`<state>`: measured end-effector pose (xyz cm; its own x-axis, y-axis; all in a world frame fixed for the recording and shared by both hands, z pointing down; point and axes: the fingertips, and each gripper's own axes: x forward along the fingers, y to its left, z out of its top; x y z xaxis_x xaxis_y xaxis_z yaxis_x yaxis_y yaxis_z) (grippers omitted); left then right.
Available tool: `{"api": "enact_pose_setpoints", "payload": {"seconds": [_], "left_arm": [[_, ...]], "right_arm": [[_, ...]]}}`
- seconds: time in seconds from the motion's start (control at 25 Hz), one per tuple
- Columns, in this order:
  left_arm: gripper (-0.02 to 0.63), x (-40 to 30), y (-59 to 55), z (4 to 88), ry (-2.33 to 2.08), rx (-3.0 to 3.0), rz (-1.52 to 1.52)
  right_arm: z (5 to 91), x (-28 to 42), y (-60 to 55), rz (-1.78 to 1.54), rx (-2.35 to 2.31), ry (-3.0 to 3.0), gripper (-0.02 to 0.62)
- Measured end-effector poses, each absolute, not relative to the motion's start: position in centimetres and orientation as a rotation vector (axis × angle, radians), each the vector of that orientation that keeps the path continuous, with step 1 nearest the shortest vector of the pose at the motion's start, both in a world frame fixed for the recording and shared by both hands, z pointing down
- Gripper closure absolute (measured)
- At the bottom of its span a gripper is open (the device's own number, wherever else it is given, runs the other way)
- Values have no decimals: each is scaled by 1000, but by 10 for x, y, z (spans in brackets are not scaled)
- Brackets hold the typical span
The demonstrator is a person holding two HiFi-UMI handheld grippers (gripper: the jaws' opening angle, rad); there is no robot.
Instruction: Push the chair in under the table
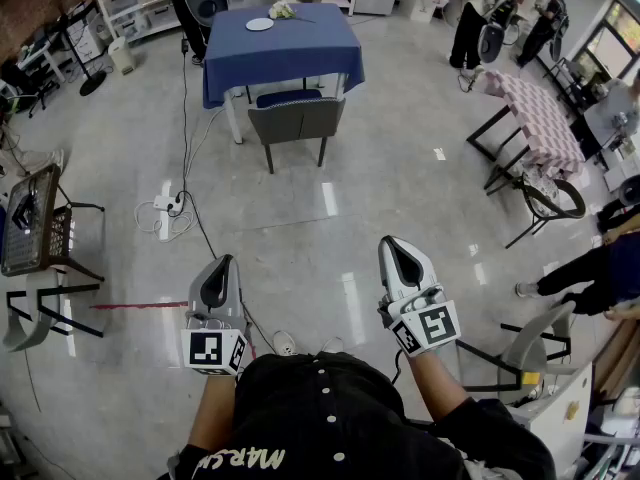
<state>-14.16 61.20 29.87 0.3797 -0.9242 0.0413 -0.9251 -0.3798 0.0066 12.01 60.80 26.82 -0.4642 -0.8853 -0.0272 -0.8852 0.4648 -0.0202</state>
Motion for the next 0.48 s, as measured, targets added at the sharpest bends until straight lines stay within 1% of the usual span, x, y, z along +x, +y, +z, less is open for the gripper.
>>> {"api": "enact_pose_setpoints", "payload": {"seconds": [0.48], "left_arm": [[606, -167, 600, 296, -1706, 2586, 42]], "right_arm": [[265, 96, 596, -43, -1603, 2602, 588]]}}
